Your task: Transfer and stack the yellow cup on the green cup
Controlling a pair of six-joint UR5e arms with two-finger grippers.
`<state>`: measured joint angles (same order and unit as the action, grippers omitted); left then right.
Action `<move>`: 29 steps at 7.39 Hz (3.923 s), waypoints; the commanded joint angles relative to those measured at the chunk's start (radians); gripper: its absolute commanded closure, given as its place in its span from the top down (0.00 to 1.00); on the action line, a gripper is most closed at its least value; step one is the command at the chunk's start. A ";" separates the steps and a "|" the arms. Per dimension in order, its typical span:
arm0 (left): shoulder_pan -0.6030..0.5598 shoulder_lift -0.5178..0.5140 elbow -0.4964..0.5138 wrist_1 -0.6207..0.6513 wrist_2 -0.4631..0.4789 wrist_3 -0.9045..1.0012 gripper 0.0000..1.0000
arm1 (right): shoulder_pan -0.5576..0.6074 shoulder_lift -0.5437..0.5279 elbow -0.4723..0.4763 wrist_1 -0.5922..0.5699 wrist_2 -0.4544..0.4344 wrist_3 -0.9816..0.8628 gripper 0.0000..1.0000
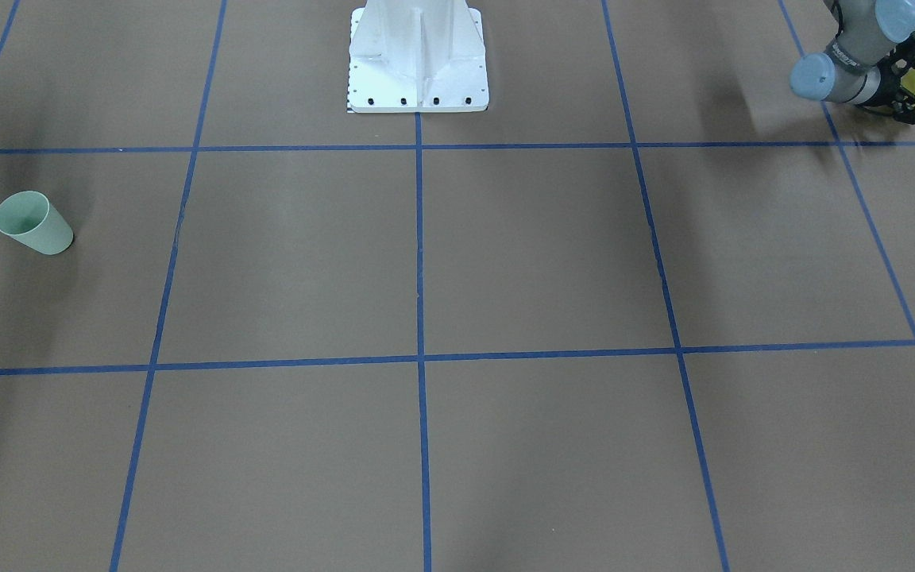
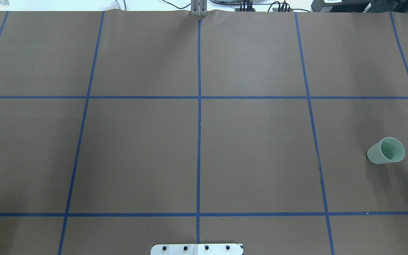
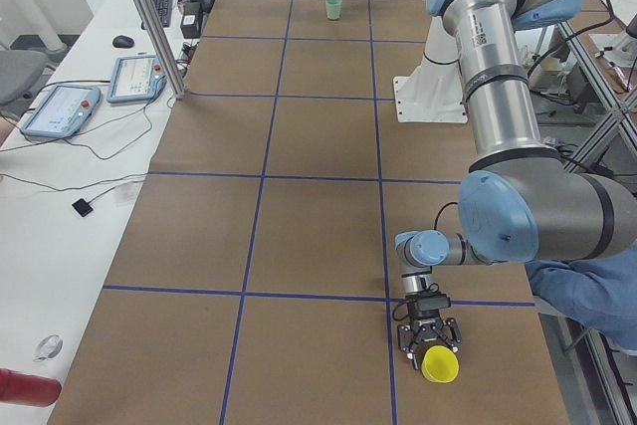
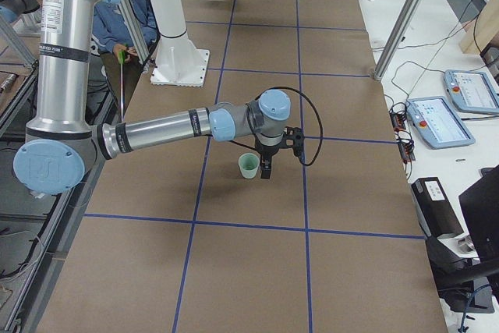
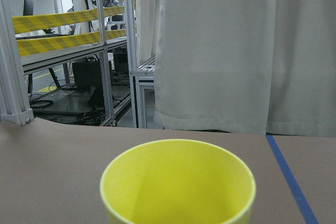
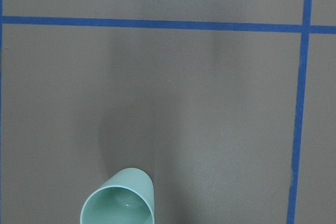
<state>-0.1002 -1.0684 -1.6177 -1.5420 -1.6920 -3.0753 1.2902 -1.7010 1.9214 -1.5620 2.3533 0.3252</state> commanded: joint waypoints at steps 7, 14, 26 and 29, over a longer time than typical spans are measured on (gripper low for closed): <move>0.027 0.224 0.020 -0.220 0.004 0.198 0.00 | 0.000 -0.003 0.005 0.000 0.008 0.002 1.00; -0.383 0.110 -0.083 -0.339 0.548 1.026 0.00 | -0.023 0.017 -0.007 0.072 0.077 0.003 1.00; -0.497 -0.778 -0.088 -1.127 0.380 2.383 0.00 | -0.216 0.421 -0.027 0.077 0.081 0.455 1.00; -0.363 -0.962 0.011 -1.164 0.101 2.713 0.00 | -0.287 0.486 0.004 0.079 0.077 0.518 1.00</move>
<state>-0.4939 -1.9371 -1.6596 -2.6967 -1.4375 -0.5661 1.0312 -1.2327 1.9075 -1.4853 2.4306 0.8156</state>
